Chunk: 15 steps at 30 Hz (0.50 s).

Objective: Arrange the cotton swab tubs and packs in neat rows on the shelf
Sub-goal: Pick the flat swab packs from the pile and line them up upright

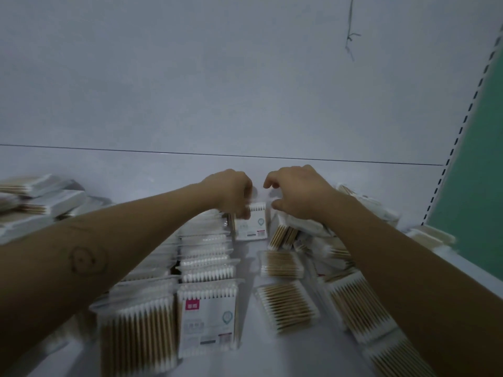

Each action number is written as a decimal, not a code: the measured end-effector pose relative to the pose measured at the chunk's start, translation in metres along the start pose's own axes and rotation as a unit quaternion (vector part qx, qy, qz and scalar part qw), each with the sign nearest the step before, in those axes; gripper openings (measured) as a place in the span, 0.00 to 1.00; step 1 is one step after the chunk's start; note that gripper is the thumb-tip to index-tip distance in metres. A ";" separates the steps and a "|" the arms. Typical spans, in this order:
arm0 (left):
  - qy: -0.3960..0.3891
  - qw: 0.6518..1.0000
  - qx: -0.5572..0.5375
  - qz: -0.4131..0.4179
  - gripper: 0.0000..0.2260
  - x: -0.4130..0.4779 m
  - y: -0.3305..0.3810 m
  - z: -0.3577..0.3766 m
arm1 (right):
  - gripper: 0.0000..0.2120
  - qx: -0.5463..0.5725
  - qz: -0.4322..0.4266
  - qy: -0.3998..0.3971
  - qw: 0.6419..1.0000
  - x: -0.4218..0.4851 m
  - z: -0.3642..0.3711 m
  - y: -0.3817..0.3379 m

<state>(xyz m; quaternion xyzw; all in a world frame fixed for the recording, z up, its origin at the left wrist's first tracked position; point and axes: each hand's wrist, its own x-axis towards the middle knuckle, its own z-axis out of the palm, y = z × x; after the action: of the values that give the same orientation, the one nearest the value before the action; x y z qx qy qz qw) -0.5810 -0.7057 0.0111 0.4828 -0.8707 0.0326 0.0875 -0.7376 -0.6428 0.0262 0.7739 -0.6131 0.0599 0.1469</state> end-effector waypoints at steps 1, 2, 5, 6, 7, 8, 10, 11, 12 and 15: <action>-0.002 0.999 0.039 0.001 0.14 0.001 0.000 0.004 | 0.20 -0.017 0.000 -0.007 1.000 -0.001 0.000 0.000; -0.003 0.996 0.086 0.005 0.14 0.001 0.000 0.008 | 0.20 -0.035 -0.001 -0.019 0.999 -0.002 0.000 0.000; 0.012 0.977 0.210 0.027 0.12 0.002 0.002 0.014 | 0.22 -0.087 -0.015 -0.059 0.994 -0.007 0.000 -0.002; 0.022 0.968 0.245 0.038 0.11 0.002 0.003 0.013 | 0.23 -0.097 -0.020 -0.074 0.992 -0.008 0.002 -0.003; 0.031 0.959 0.278 0.048 0.11 0.001 0.005 0.012 | 0.24 -0.108 -0.023 -0.091 0.990 -0.009 0.003 -0.004; 0.034 0.950 0.306 0.057 0.12 0.001 0.006 0.012 | 0.23 -0.126 -0.026 -0.107 0.986 -0.010 0.006 -0.007; 0.027 0.937 0.342 0.064 0.14 0.002 0.009 0.012 | 0.22 -0.187 -0.039 -0.123 0.974 -0.011 0.013 -0.013; 0.019 0.935 0.348 0.062 0.16 0.002 0.010 0.012 | 0.20 -0.221 -0.046 -0.126 0.966 -0.012 0.017 -0.017; 0.008 0.937 0.345 0.059 0.17 0.002 0.010 0.012 | 0.18 -0.246 -0.048 -0.129 0.960 -0.012 0.020 -0.021; -0.006 0.954 0.297 0.044 0.21 0.003 0.009 0.011 | 0.13 -0.272 -0.051 -0.114 0.954 -0.009 0.022 -0.025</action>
<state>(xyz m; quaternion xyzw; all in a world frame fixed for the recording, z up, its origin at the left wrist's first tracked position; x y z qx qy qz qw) -0.5913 -0.7054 0.0011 0.4488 -0.8425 0.2905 -0.0663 -0.7172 -0.6359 -0.0014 0.7367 -0.5785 -0.2055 0.2834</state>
